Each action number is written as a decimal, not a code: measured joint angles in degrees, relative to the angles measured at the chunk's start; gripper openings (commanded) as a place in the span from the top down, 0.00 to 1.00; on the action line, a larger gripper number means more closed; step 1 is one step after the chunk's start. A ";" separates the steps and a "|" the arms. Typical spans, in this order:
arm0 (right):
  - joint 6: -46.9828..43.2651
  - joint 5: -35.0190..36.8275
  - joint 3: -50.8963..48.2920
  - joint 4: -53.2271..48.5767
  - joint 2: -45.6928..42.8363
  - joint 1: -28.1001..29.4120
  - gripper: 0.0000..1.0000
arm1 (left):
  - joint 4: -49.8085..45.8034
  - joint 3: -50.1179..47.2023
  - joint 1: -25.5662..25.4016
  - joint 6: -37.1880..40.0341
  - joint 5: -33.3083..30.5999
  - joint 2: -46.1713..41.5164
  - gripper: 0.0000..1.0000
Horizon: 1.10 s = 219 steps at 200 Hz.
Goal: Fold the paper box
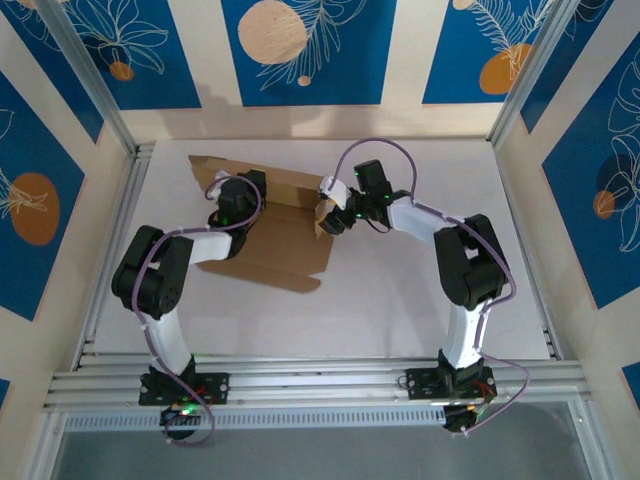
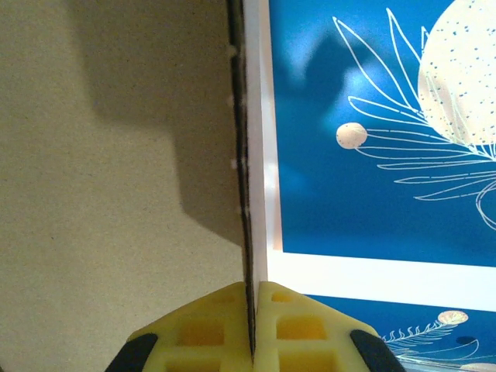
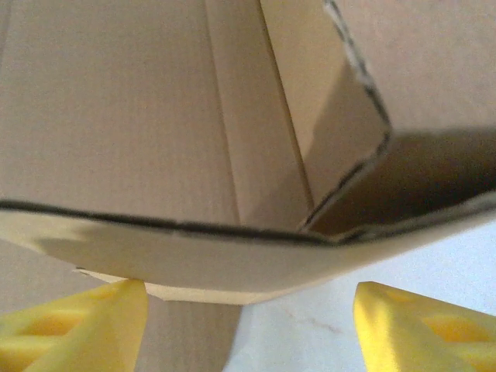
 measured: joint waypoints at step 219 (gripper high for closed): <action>9.03 14.38 12.35 4.66 10.84 1.92 0.64 | -3.34 0.09 0.07 -0.98 -2.71 -1.68 1.00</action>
